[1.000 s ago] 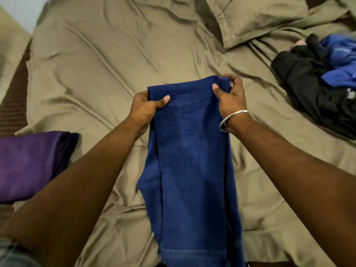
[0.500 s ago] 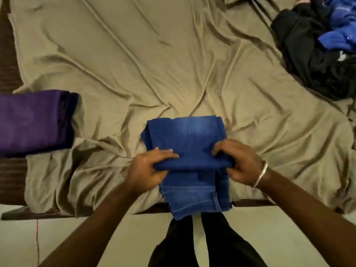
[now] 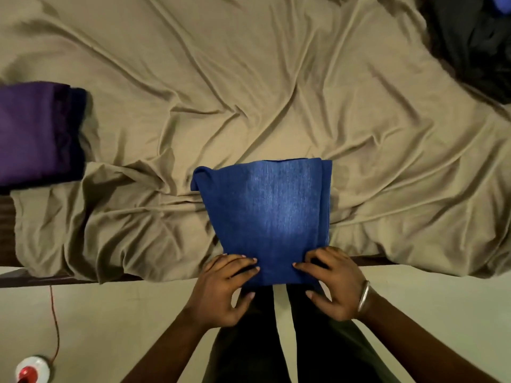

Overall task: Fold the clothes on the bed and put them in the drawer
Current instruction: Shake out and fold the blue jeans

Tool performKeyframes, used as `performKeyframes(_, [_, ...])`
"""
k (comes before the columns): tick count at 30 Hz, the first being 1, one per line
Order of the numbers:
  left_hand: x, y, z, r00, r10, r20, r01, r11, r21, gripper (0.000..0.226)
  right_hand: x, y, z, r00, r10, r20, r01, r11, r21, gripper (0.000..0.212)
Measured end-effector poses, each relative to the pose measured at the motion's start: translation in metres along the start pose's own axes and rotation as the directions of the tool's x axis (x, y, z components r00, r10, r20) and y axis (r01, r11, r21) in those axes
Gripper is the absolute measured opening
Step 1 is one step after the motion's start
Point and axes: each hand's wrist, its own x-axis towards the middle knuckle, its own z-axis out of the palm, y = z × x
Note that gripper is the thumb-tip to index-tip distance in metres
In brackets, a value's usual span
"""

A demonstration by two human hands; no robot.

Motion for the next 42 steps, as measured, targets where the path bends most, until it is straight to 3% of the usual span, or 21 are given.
performKeyframes(2, [0.007, 0.01, -0.003, 0.989, -0.093, -0.118, 0.085, 0.994, -0.073, 0.04, 0.008, -0.009, 0.001, 0.97, 0.074, -0.23, -0.088, 0.995, -0.053, 0.042])
performKeyframes(5, [0.039, 0.032, -0.007, 0.872, -0.34, -0.352, 0.314, 0.941, -0.129, 0.042, 0.043, -0.027, 0.005, 0.783, 0.273, -0.559, -0.37, 0.927, -0.065, 0.041])
performKeyframes(7, [0.071, 0.039, -0.009, 0.703, -0.575, -0.419, 0.492, 0.818, -0.298, 0.057, 0.075, -0.033, 0.01, 0.657, 0.504, -0.561, -0.54, 0.833, 0.115, 0.054])
performKeyframes(10, [0.117, 0.028, -0.016, 0.499, -0.779, -0.381, 0.559, 0.625, -0.545, 0.073, 0.108, -0.027, 0.019, 0.48, 0.754, -0.449, -0.665, 0.646, 0.374, 0.067])
performKeyframes(14, [0.145, 0.003, -0.018, 0.396, -0.875, -0.278, 0.472, 0.453, -0.756, 0.064, 0.114, -0.015, 0.019, 0.396, 0.79, -0.468, -0.573, 0.611, 0.547, 0.071])
performKeyframes(17, [0.142, -0.01, -0.026, 0.291, -0.932, -0.217, 0.356, 0.316, -0.88, 0.041, 0.114, 0.001, 0.014, 0.337, 0.868, -0.365, -0.547, 0.496, 0.674, 0.071])
performKeyframes(20, [0.139, -0.024, -0.034, 0.308, -0.941, -0.14, 0.283, 0.231, -0.931, 0.044, 0.118, 0.009, 0.008, 0.341, 0.896, -0.283, -0.593, 0.439, 0.675, 0.07])
performKeyframes(22, [0.141, -0.031, -0.035, 0.362, -0.927, -0.097, 0.347, 0.231, -0.909, 0.04, 0.117, 0.005, 0.005, 0.355, 0.889, -0.289, -0.608, 0.454, 0.651, 0.063])
performKeyframes(25, [0.14, -0.036, -0.03, 0.345, -0.937, -0.052, 0.471, 0.221, -0.854, 0.054, 0.115, -0.004, 0.003, 0.394, 0.862, -0.32, -0.614, 0.506, 0.606, 0.045])
performKeyframes(29, [0.133, -0.019, -0.04, 0.377, -0.926, 0.029, 0.399, 0.134, -0.907, 0.049, 0.111, -0.007, -0.004, 0.419, 0.854, -0.31, -0.566, 0.512, 0.646, 0.037])
performKeyframes(32, [0.13, -0.009, -0.044, 0.491, -0.86, 0.141, 0.274, -0.002, -0.962, 0.046, 0.108, -0.002, -0.009, 0.447, 0.858, -0.253, -0.478, 0.468, 0.743, 0.024])
performKeyframes(36, [0.125, 0.006, -0.058, 0.591, -0.786, 0.183, 0.222, -0.059, -0.973, 0.055, 0.112, -0.012, -0.024, 0.48, 0.857, -0.188, -0.382, 0.397, 0.835, 0.022])
performKeyframes(42, [0.12, 0.003, -0.114, 0.561, -0.815, 0.148, 0.186, -0.05, -0.981, 0.042, 0.148, -0.041, -0.051, 0.553, 0.822, -0.134, -0.317, 0.356, 0.879, 0.022])
